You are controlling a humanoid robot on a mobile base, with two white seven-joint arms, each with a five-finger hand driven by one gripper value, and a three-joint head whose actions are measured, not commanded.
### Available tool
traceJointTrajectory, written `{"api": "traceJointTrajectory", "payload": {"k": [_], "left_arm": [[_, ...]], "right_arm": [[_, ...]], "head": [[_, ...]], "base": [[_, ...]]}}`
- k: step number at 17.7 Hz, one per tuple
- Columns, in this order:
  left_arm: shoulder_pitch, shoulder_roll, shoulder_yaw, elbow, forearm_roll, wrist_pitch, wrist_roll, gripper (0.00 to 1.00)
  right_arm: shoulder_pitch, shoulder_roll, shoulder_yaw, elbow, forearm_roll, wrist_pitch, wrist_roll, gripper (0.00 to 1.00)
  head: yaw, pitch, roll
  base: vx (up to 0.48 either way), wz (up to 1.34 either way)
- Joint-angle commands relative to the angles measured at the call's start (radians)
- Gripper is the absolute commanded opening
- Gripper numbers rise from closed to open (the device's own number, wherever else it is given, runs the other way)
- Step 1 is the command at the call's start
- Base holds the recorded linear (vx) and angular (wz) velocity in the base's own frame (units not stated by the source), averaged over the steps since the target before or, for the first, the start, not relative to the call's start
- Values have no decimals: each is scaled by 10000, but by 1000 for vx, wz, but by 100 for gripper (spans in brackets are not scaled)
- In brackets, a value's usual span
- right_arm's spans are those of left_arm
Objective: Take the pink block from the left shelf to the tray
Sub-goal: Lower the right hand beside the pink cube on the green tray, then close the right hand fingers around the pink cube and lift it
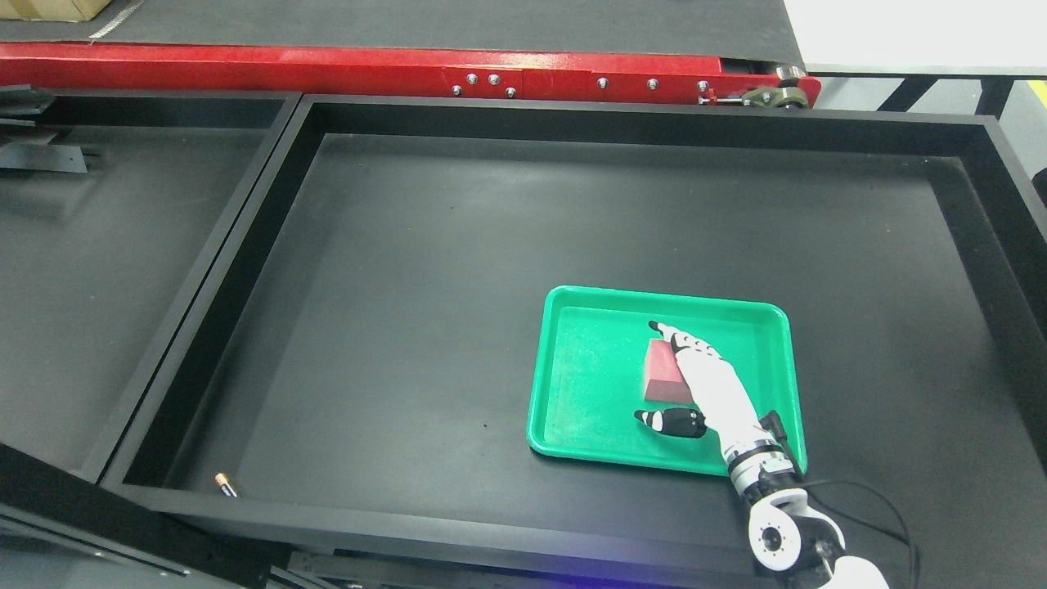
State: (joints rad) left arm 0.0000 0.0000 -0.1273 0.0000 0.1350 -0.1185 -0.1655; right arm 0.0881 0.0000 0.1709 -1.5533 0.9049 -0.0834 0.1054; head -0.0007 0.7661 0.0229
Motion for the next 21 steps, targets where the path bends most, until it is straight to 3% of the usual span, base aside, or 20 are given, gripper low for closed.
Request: {"api": "traceJointTrajectory", "payload": {"k": [1,7,10,12,18,21], "left_arm": [[199,175,0,-175,0,4,-1,100],[199,175,0,-175,0,4,-1,100],[199,175,0,-175,0,4,-1,100],[199,175,0,-175,0,4,-1,100],[199,175,0,-175,0,4,-1,100],[199,175,0,-175,0,4,-1,100]], "right_arm": [[-7,-174,40,70,-44,-10,-87,67],[-37,-174,-52,70,-183,-117,-164,32],[-68,-174,-114,70,-671,-514,-805,6],[-68,-174,-190,70,-812,-699,-1450,4],[162,-199,-1018,-68,-1500,-2814,-2280,4],[193,-199,-1050,-83,-1717,-3001,-2327,4]], "head": [[0,0,0],[0,0,0],[0,0,0],[0,0,0],[0,0,0],[0,0,0]], "base": [[18,0],[4,0],[0,0],[0,0],[0,0],[0,0]]}}
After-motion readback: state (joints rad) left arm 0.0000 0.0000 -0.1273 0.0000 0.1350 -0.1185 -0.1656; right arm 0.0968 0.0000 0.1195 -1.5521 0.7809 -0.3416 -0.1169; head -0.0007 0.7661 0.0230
